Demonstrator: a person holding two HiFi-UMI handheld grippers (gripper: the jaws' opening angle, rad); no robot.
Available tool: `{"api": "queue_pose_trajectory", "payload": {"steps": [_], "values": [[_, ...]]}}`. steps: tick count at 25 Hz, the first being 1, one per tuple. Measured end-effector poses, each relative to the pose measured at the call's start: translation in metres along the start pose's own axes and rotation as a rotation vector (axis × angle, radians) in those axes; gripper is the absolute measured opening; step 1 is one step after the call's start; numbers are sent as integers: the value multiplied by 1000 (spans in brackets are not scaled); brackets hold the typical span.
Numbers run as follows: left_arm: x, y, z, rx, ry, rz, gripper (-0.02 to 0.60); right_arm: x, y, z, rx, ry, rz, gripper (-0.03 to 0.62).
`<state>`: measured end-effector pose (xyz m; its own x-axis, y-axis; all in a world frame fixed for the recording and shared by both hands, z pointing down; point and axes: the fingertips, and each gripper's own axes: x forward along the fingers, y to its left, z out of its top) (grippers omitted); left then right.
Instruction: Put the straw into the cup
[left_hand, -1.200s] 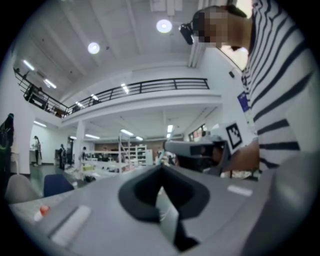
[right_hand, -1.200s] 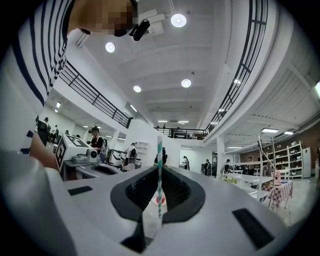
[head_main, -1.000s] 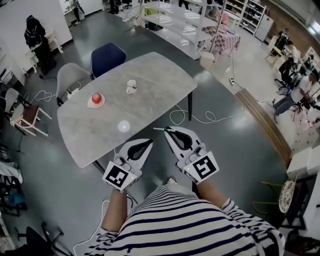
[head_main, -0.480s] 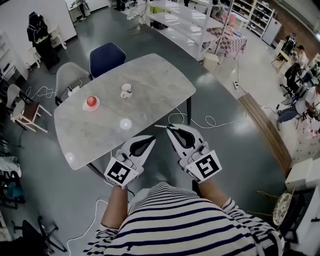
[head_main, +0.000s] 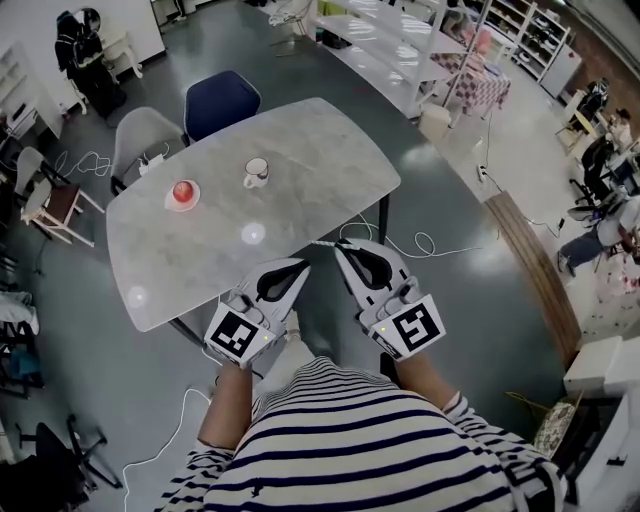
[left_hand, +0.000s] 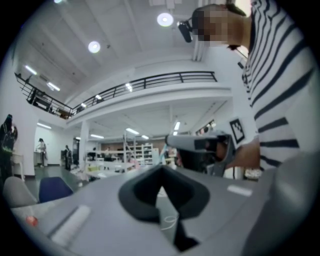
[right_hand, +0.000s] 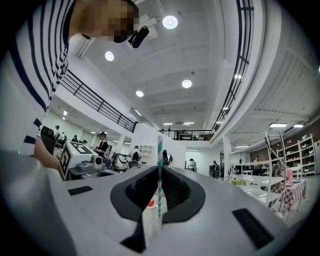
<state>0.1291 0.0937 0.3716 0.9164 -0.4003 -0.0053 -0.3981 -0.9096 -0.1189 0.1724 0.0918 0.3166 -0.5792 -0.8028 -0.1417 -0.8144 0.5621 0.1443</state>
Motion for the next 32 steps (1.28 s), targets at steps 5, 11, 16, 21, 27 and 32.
{"api": "queue_pose_trajectory", "payload": {"steps": [5,11,16,21,27,32], "values": [[17,33,-7,-3,-20,16,6,26,-22,-13,-5,12,5,23],[39,92,-12,8,-30,23,6,77,-54,-22,-21,4,10,23],[40,158,-12,-1,-44,44,6,141,-70,-28,-21,-3,18,23],[44,219,-16,12,-35,56,6,199,-87,-34,-26,-9,33,23],[38,291,-16,40,-36,87,6,265,-101,-36,-48,-26,54,23],[25,336,-16,35,-55,127,6,304,-106,-44,-63,-22,55,23]]}}
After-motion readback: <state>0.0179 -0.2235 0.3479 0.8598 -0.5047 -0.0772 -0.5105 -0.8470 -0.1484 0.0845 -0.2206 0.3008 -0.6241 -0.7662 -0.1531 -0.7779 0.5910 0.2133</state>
